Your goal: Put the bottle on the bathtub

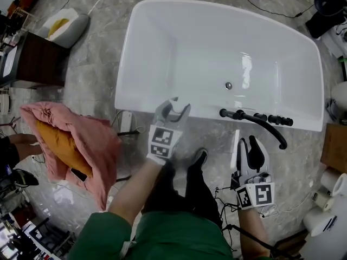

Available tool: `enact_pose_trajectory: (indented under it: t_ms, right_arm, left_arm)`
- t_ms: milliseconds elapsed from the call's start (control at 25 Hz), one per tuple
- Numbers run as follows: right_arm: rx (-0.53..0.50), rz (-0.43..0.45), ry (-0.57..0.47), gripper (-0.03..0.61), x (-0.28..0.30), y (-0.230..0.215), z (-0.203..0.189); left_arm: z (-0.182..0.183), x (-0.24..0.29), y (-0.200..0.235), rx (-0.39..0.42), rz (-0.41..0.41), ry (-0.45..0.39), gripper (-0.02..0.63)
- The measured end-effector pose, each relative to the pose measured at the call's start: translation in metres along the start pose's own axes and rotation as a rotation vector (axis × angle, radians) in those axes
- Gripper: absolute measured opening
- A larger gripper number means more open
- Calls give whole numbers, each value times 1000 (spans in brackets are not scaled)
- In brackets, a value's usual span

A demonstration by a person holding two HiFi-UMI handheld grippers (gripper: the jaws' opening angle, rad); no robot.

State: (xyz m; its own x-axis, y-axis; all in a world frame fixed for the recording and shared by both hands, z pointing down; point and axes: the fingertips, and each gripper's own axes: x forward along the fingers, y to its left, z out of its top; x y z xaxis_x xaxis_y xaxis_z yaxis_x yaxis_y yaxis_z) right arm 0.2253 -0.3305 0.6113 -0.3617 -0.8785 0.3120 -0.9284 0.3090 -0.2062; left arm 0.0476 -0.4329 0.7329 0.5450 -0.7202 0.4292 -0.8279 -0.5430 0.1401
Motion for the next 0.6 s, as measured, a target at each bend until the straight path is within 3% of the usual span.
enact_pose_trajectory:
  t_ms: [520, 600]
  right_arm:
    - [2, 5, -10, 120, -6, 8, 2]
    - [3, 5, -9, 120, -7, 10, 3]
  left_arm:
    - [-12, -13, 21, -13, 72, 25, 183]
    - [-16, -13, 21, -5, 75, 41, 210]
